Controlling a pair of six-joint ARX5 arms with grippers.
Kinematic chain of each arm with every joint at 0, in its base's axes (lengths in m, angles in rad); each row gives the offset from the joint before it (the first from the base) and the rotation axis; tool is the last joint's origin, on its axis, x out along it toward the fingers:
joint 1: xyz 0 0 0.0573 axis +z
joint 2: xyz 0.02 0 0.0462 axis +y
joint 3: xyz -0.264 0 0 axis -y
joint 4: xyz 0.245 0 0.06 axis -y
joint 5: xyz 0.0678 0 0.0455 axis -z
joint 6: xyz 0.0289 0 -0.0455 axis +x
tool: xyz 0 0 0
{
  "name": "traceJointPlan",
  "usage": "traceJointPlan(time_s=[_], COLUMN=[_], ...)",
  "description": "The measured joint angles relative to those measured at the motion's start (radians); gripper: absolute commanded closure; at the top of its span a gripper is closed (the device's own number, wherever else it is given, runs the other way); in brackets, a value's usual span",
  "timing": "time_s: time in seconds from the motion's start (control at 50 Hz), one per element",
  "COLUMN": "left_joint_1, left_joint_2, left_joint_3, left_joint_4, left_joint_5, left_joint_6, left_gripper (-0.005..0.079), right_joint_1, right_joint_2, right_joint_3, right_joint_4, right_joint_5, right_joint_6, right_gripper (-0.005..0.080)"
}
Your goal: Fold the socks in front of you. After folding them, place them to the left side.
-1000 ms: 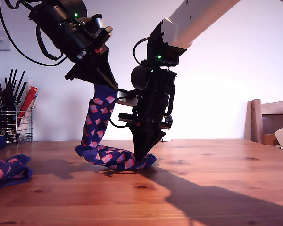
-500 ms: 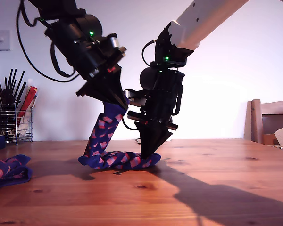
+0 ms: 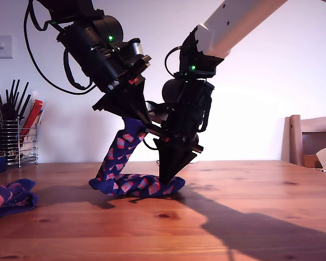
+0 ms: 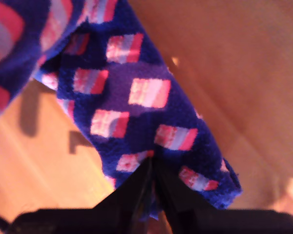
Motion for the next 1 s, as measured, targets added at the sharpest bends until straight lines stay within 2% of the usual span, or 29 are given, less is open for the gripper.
traceJointPlan(time_s=[0.16,1.0], left_joint_1=[-0.002,-0.031], left_joint_2=[0.012,0.044], left_joint_3=[0.0,0.0], left_joint_4=[0.009,0.064], left_joint_5=[-0.008,-0.035], left_joint_6=[0.0,0.0], left_gripper=[0.0762,0.0762], right_joint_1=[-0.02,-0.116], right_joint_2=[0.0,-0.059], right_joint_3=[0.0,0.0], right_joint_4=[0.0,-0.042], right_joint_5=[-0.043,-0.043], right_joint_6=[-0.002,-0.023], right_gripper=[0.0763,0.0763])
